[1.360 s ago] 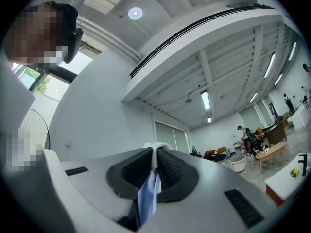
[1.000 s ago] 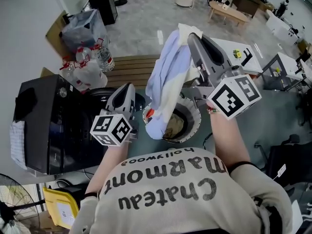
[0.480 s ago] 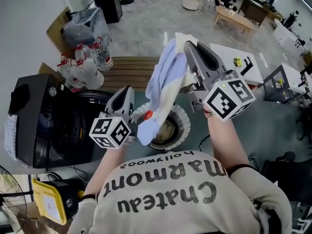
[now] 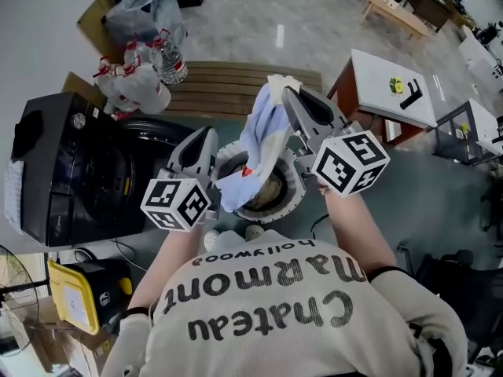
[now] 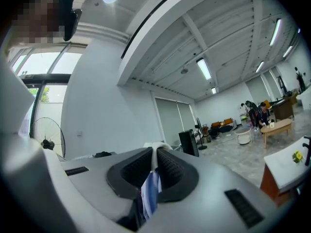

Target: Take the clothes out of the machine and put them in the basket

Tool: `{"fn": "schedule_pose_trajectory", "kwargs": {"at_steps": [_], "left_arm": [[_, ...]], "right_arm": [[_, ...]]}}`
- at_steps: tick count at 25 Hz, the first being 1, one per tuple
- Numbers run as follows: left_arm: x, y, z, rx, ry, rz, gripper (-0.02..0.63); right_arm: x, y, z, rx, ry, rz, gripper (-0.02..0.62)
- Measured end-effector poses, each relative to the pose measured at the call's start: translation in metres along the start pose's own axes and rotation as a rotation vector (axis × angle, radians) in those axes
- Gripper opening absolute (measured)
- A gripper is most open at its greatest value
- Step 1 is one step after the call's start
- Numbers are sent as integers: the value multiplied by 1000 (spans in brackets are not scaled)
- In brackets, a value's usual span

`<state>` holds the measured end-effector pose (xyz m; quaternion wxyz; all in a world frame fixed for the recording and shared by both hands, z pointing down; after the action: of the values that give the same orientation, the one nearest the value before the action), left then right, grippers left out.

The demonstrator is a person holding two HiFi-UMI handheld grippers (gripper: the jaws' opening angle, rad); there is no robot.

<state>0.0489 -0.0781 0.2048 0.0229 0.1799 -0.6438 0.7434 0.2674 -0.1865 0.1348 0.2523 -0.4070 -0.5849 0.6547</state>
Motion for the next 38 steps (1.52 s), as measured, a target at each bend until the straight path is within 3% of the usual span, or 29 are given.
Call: {"fn": "schedule_pose_trajectory", "kwargs": {"at_steps": [13,24,38], "left_arm": [[56,-69,-5,177,58,-96,8],[121,-86,22,302,2,-96,8],[182,-113,47,485,-154,-66,8]], "right_arm": [[-14,-127,34,286,-61,102,44],[-14,-206,65,501,-158,144,44],[-5,-304,82,725,-296,255,44]]}}
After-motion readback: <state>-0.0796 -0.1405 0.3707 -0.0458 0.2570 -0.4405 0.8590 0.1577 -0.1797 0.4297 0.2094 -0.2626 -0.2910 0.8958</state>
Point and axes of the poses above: the fingertips, and each gripper's own axes: z forward along the fingers, x to its left, y out of its top, the point moved 8 cm from there along -z, backward along the fingers, and after that the axes turned 1 degree about x, right-handed, at the moved point
